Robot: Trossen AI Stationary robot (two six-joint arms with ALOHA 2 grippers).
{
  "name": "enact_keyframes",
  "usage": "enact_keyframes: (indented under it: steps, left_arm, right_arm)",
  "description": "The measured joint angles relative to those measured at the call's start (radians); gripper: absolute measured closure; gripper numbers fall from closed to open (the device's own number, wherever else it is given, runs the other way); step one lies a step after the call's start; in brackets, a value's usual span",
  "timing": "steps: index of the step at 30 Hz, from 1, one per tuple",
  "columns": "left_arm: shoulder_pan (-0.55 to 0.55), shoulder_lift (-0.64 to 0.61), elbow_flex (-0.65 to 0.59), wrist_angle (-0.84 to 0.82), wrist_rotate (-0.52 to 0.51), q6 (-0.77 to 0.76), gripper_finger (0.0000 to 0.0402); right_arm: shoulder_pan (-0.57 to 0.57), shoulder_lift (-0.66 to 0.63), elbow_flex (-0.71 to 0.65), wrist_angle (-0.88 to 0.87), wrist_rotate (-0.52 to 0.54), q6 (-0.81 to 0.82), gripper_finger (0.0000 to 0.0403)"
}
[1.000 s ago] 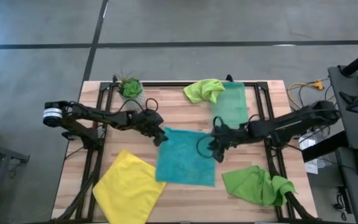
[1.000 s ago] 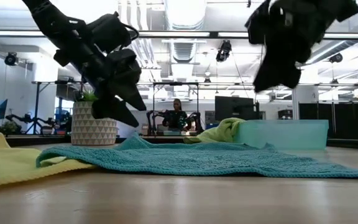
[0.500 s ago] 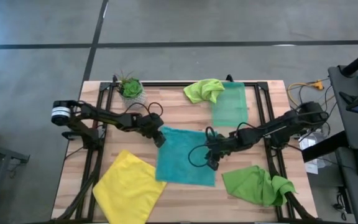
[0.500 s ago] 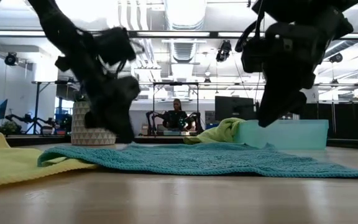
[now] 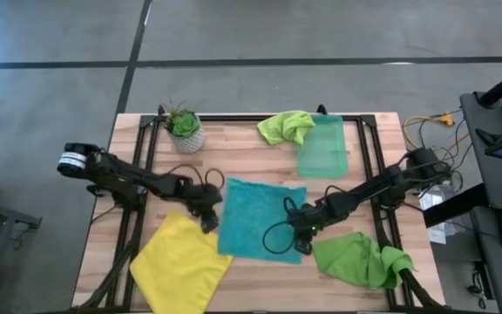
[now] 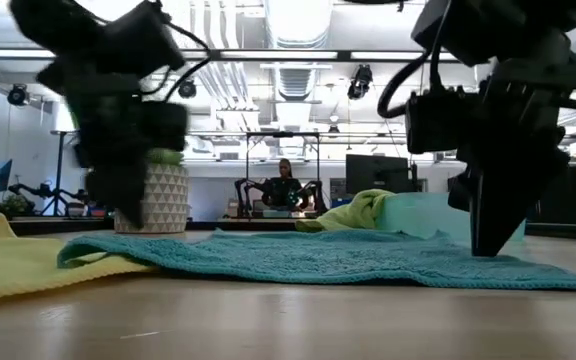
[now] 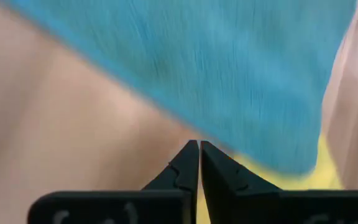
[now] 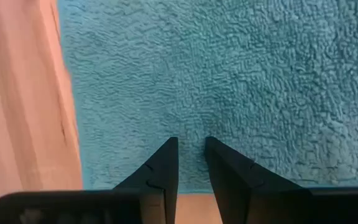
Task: Fold microfiber towels
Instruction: Fold the blue towel
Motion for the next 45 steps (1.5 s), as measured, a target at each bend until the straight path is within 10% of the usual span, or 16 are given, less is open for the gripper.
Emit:
enact_keyframes:
  steps: [14,27,34,45]
  left_arm:
    - [-0.244,-0.019,-0.030,-0.051,0.006,-0.202,0.0402]
    - [-0.272,-0.081,0.008,-0.610,-0.021,-0.314,0.0401]
    - [-0.288,-0.236,0.062,-0.387,-0.186,-0.077,0.0401]
    - [-0.291,-0.232,0.044,0.094,-0.170,0.258,0.0401]
  right_arm:
    - [-0.001,-0.078,-0.005,-0.110,0.087,-0.003,0.0326]
    - [0.030,-0.143,-0.005,-0.146,0.089,-0.009,0.0326]
    - [0.203,-0.179,-0.004,-0.021,0.140,-0.084,0.0326]
    - [0.348,-0.151,-0.005,0.133,0.323,-0.014,0.0304]
